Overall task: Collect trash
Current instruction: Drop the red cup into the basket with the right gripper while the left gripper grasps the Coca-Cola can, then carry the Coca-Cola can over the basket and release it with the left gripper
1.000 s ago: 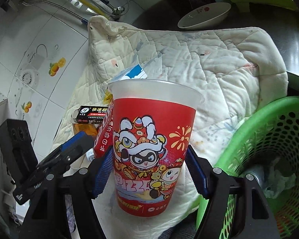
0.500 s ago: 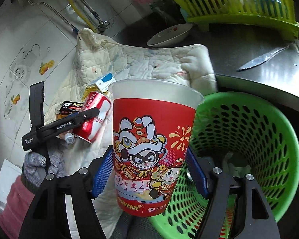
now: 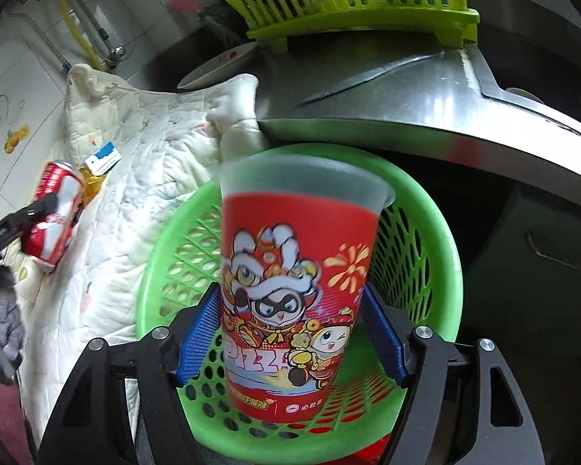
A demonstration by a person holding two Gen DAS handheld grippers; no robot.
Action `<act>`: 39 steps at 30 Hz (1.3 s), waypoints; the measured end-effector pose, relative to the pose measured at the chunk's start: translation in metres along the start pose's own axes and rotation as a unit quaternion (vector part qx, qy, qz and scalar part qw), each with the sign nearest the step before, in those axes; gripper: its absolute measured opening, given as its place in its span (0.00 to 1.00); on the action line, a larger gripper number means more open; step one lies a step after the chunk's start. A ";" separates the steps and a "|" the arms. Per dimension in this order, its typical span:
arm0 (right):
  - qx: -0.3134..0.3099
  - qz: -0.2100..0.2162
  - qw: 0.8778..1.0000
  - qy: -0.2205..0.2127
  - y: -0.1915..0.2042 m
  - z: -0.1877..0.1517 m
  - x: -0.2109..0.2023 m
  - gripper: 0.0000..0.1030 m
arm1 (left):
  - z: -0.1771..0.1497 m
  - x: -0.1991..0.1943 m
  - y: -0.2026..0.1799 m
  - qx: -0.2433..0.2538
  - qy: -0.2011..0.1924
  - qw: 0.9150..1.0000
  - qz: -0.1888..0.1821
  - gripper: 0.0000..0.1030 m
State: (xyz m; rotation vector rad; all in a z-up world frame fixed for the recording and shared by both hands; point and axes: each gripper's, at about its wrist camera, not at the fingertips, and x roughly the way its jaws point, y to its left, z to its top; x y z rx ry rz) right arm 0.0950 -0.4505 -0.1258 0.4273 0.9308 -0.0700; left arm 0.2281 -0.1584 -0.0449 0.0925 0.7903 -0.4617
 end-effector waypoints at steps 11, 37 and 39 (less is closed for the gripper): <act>-0.009 -0.006 0.999 -0.043 -0.006 -0.013 -0.030 0.76 | -0.014 -0.024 -0.055 0.022 -0.015 0.998 -0.064 0.57; 0.022 -0.001 0.994 -0.103 -0.026 -0.048 -0.096 0.77 | -0.031 0.045 -0.172 0.066 0.060 0.988 -0.124 0.69; 0.024 -0.001 0.995 -0.101 -0.028 -0.049 -0.096 0.77 | -0.030 0.043 -0.174 0.063 0.052 0.988 -0.132 0.78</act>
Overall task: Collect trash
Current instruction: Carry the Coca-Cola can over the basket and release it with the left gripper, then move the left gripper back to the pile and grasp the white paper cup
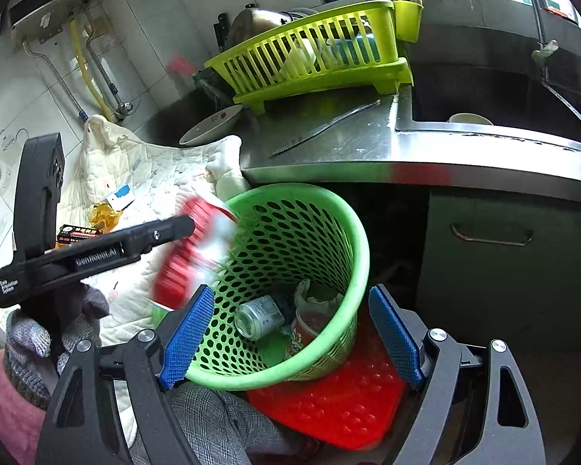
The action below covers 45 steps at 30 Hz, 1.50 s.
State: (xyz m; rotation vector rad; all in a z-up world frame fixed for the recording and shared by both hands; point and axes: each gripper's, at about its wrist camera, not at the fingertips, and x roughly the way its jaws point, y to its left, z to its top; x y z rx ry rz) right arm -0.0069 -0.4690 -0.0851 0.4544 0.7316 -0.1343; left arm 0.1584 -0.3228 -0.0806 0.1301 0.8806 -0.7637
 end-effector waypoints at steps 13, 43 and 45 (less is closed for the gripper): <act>-0.020 0.023 1.000 -0.002 0.022 0.001 0.001 0.77 | -0.020 -0.059 0.030 -0.015 -0.036 0.999 0.033 0.78; -0.162 0.134 0.976 0.047 0.190 0.015 0.058 0.77 | -0.082 -0.210 0.223 -0.165 -0.107 0.952 0.235 0.78; -0.172 0.140 0.974 0.051 0.203 0.015 0.063 0.77 | -0.085 -0.217 0.240 -0.174 -0.104 0.946 0.253 0.78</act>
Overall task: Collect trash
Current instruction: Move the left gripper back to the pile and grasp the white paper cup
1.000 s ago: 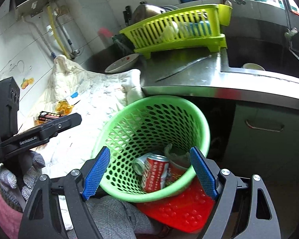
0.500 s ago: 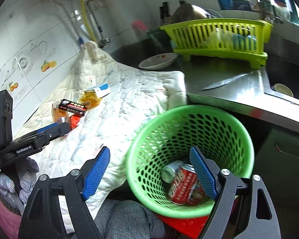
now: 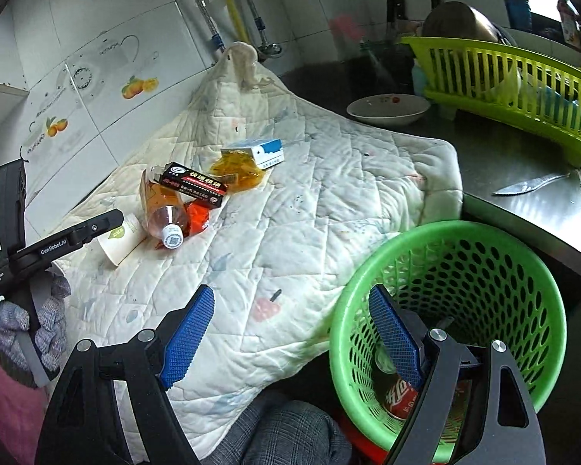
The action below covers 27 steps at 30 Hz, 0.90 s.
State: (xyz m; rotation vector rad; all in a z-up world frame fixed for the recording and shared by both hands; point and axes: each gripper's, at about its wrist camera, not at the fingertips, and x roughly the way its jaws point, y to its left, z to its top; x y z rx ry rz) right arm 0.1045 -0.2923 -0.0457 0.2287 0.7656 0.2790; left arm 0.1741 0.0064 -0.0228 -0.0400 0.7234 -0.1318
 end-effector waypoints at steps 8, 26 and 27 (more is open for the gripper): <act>-0.040 0.022 0.999 0.018 0.037 0.021 0.032 0.77 | 0.011 0.016 0.055 0.003 0.022 0.999 0.040 0.83; -0.148 0.071 0.985 0.059 0.113 0.081 0.118 0.77 | 0.010 0.064 0.092 0.042 0.083 0.995 0.048 0.84; -0.153 0.074 0.984 0.062 0.118 0.081 0.122 0.77 | 0.009 0.067 0.092 0.046 0.086 0.994 0.051 0.84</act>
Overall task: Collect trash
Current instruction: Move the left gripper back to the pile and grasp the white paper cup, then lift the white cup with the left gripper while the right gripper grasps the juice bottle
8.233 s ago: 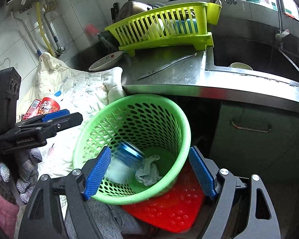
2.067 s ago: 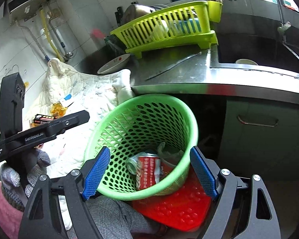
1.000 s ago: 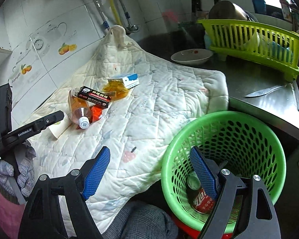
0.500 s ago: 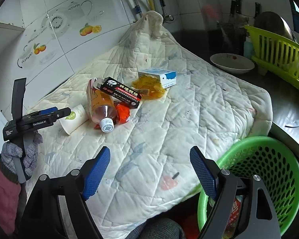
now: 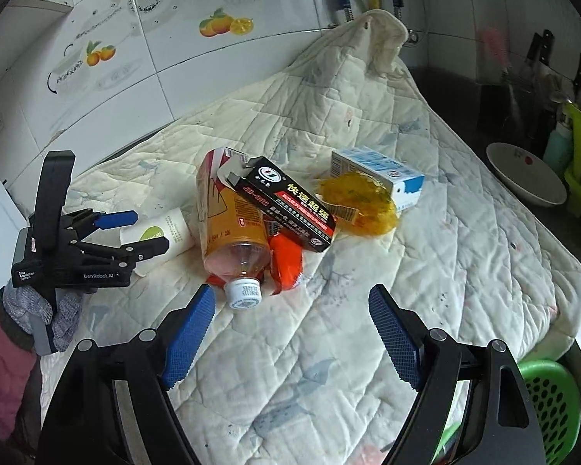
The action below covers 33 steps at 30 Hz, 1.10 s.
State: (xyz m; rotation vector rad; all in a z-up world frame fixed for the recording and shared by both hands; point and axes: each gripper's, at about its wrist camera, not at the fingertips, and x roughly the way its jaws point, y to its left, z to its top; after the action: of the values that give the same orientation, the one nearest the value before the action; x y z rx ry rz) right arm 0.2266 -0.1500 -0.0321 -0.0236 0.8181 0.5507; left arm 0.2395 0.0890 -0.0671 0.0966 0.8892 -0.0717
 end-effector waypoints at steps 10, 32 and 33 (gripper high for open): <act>-0.031 0.035 0.998 0.032 0.025 0.022 0.045 0.77 | -0.002 0.015 0.005 0.018 0.016 1.000 -0.007 0.82; -0.083 0.056 0.991 0.090 0.050 0.054 0.127 0.76 | -0.018 -0.021 0.041 -0.052 -0.029 0.998 -0.015 0.60; -0.083 0.058 0.991 0.090 0.051 0.054 0.130 0.76 | -0.020 -0.023 0.043 -0.054 -0.030 0.998 -0.014 0.60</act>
State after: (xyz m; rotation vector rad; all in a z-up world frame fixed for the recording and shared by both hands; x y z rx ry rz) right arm 0.3114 -0.0344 -0.0756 -0.1808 0.9520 0.7331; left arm 0.2140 0.1341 -0.0592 -0.0197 0.8333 -0.0520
